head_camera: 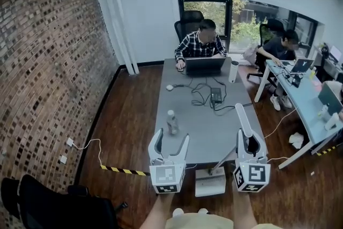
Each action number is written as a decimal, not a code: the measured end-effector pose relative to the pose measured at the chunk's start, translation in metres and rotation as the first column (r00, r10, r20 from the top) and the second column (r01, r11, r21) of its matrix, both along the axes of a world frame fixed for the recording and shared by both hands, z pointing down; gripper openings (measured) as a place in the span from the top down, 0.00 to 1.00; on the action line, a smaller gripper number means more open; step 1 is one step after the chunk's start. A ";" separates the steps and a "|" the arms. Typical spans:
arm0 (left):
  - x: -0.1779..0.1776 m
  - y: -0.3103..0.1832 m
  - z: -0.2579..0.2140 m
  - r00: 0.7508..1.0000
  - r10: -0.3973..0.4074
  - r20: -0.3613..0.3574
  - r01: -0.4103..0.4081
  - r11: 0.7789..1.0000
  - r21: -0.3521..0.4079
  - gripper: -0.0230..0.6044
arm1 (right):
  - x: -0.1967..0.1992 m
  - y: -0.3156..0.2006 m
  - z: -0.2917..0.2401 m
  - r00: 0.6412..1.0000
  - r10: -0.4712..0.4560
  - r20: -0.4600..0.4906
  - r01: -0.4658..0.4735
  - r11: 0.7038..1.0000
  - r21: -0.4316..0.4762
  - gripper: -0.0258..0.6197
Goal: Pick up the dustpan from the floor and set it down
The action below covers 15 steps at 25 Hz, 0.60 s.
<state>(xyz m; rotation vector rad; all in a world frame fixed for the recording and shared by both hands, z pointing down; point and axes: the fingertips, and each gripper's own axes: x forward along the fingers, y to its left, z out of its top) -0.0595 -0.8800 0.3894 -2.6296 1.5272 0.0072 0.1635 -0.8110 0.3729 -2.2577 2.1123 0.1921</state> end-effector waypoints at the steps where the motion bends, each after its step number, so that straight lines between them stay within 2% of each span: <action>1: -0.001 0.001 -0.002 1.000 -0.002 -0.003 0.002 1.000 0.005 0.42 | -0.001 0.000 -0.003 1.000 -0.004 0.005 0.004 1.000 0.008 0.79; 5: -0.006 0.005 -0.007 1.000 -0.007 -0.008 0.007 1.000 0.014 0.42 | -0.010 -0.001 -0.009 0.999 -0.028 0.023 0.027 0.999 0.035 0.79; 15: -0.018 0.007 -0.011 1.000 -0.023 -0.012 0.023 1.000 0.020 0.42 | -0.033 -0.007 -0.003 0.997 -0.078 0.016 0.077 0.997 0.016 0.79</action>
